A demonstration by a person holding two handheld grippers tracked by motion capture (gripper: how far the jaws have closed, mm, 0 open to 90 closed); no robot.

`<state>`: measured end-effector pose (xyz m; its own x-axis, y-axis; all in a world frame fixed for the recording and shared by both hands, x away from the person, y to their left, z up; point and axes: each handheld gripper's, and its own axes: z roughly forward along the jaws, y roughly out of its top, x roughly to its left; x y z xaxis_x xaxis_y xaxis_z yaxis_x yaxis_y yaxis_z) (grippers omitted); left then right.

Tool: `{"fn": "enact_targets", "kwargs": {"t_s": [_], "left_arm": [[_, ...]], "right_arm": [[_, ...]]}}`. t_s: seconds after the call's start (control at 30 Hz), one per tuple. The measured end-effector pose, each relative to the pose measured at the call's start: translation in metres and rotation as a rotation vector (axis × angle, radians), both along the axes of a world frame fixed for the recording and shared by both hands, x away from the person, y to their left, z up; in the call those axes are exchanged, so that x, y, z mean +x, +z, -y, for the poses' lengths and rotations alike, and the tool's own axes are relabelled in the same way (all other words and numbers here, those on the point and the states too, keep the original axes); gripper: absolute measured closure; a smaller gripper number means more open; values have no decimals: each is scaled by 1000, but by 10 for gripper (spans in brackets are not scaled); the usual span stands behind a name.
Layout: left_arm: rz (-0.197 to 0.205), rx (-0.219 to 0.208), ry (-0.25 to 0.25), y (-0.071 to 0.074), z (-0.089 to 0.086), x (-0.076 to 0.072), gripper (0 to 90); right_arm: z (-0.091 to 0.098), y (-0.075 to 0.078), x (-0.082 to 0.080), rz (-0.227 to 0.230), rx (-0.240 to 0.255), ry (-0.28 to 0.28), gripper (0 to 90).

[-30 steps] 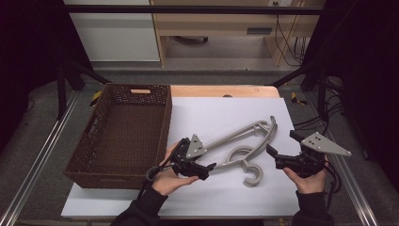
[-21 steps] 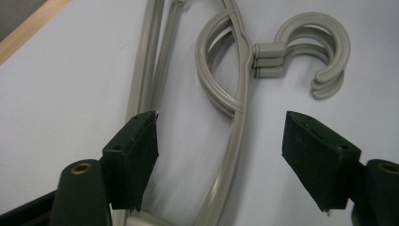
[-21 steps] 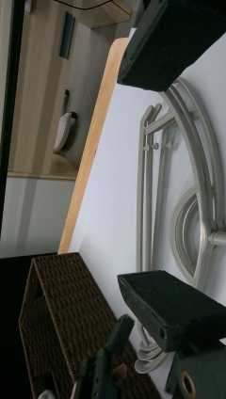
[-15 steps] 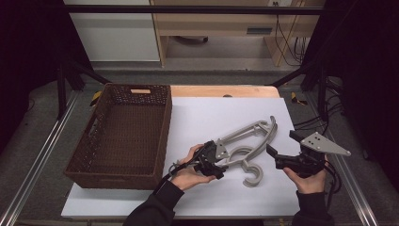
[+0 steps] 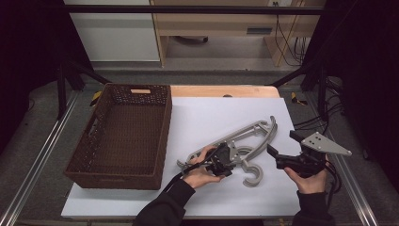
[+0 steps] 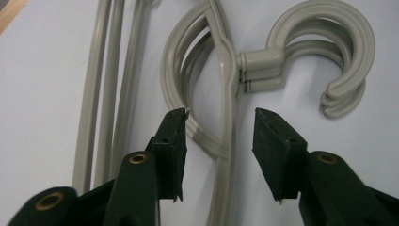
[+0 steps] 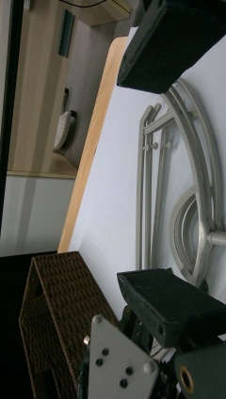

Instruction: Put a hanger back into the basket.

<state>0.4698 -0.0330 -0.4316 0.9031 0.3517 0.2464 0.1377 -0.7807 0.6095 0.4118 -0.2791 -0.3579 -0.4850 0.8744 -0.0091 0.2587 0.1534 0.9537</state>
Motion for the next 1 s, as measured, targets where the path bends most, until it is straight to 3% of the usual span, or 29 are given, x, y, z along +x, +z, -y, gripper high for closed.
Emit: {"fn": "enact_targets", "kwargs": {"t_s": [0.23,0.4,0.57,0.73,1.0], "left_arm": [[-12,12,-16,-7,18,3,631],[-43,66,-26,-17,28,11,666],[-70,67,-20,-20,29,15,711],[-103,18,-5,-11,22,19,768],[-128,43,-12,-14,25,21,778]], "right_arm": [[3,1,-1,-2,-2,-12,75],[6,1,-1,0,9,-25,79],[7,2,-2,-2,11,-26,80],[7,1,-2,-4,14,-28,80],[5,1,-1,-9,5,-23,81]]}}
